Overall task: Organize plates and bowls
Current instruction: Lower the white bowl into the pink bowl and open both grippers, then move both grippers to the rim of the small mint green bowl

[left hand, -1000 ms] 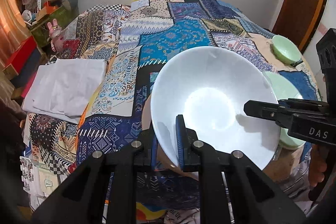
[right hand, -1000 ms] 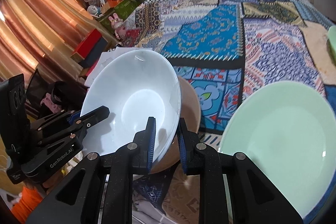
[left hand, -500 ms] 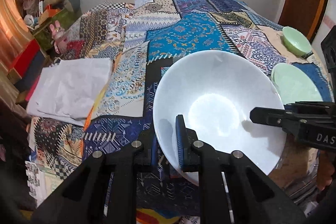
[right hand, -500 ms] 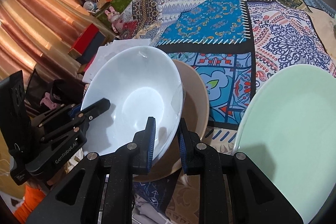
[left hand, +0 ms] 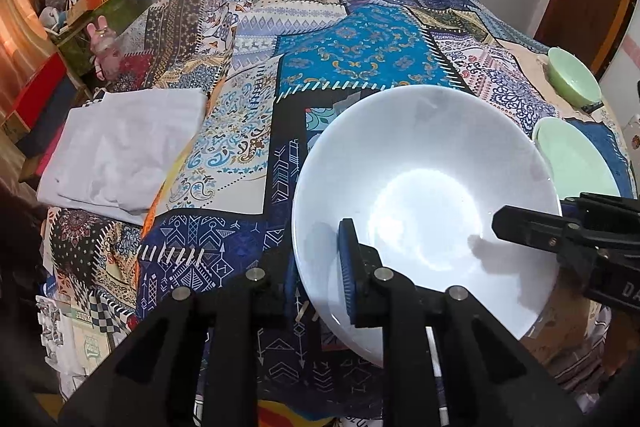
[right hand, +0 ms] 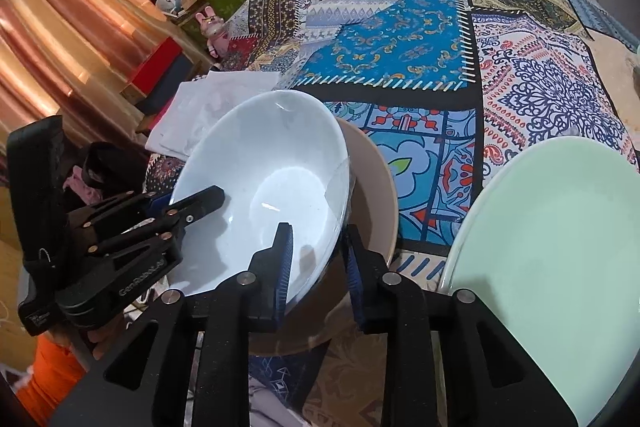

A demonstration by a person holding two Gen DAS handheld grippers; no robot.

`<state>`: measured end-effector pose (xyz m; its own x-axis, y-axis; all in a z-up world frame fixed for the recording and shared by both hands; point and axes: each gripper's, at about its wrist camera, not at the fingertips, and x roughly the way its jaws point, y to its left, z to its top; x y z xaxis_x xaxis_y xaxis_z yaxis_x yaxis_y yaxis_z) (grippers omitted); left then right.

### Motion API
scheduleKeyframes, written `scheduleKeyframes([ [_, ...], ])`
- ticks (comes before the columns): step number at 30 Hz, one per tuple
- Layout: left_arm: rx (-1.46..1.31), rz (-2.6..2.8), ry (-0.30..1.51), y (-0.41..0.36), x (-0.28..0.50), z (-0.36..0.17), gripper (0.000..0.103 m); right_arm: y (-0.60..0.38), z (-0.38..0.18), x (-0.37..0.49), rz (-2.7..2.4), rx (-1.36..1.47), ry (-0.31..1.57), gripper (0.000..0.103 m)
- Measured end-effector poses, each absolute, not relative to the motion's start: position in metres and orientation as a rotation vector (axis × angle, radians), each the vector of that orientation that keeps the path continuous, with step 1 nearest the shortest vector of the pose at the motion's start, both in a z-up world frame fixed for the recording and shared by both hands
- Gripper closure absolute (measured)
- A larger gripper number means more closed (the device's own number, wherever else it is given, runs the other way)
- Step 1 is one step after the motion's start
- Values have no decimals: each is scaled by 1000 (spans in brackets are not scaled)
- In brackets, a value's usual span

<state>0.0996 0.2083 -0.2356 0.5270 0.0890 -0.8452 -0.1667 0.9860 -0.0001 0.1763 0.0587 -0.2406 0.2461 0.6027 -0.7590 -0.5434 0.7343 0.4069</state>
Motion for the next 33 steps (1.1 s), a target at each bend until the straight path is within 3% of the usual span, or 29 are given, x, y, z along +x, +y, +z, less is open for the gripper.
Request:
scheduleKeyframes([
  [3,-71,160,1010,207,99,-237,83,61,-238,175,774,16,1053,75],
  [9,-81,156,1021,207,99,-238,80,52,-230,173,761,2,987,56],
  [22,-73,159,907,194,79,-186,80,22,-210,168,727,-2,930,53],
  [29,-76,95,802,165,68,-143,60,-16,-182,168,670,-18,858,53],
  [33,-61,53,744,142,67,-121,54,-48,-164,171,624,-5,813,51],
])
